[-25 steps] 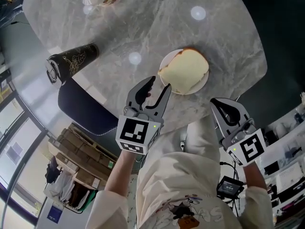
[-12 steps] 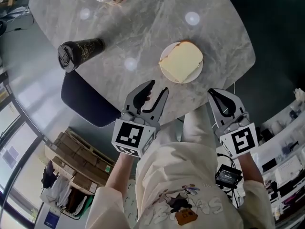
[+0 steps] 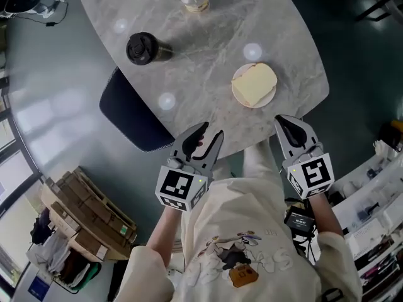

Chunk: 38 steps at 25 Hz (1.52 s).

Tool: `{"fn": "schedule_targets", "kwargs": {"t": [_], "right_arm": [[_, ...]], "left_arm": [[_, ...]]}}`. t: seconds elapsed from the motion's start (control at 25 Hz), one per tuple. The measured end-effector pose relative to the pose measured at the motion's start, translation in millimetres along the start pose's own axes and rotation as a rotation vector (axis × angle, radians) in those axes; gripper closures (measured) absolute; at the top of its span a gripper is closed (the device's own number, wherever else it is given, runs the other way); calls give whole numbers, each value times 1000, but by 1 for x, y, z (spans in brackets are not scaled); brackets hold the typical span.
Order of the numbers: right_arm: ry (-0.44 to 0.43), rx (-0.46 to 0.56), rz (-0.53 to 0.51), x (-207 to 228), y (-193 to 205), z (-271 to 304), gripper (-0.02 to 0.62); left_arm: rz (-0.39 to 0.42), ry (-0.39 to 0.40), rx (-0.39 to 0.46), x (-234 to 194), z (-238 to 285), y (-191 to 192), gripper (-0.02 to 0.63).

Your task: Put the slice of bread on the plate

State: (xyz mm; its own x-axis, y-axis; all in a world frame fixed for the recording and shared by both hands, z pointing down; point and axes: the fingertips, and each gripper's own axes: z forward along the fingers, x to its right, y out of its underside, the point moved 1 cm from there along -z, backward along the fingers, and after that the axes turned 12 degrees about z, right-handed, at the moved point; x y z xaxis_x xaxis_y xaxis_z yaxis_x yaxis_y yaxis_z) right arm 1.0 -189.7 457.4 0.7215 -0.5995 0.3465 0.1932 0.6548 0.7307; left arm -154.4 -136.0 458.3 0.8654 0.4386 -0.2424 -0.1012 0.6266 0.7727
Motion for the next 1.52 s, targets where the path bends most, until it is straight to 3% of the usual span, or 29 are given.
{"fn": "schedule_targets", "kwargs": {"t": [0.24,0.4,0.64,0.88,1.2,1.52], "right_arm": [[46,35,-30,-102,-18,-10,589],[103,79,-20,-92,-8,-19,589],[182,68,37,-86,41,-38,589],[196,108,55,-130,44,-113,589],[188,157,79,-126,68,-189,589],[168,235,86,-115,97,-260,589]], "left_arm": [[-22,31,101,-18,-105,0,445],[5,70,147,-14,-97,1,445],[24,127,130,-6,-83,25,445],[56,162,123,51,-131,12,445],[67,212,131,144,-147,14,445],[157,238,125,228,-149,21,445]]}}
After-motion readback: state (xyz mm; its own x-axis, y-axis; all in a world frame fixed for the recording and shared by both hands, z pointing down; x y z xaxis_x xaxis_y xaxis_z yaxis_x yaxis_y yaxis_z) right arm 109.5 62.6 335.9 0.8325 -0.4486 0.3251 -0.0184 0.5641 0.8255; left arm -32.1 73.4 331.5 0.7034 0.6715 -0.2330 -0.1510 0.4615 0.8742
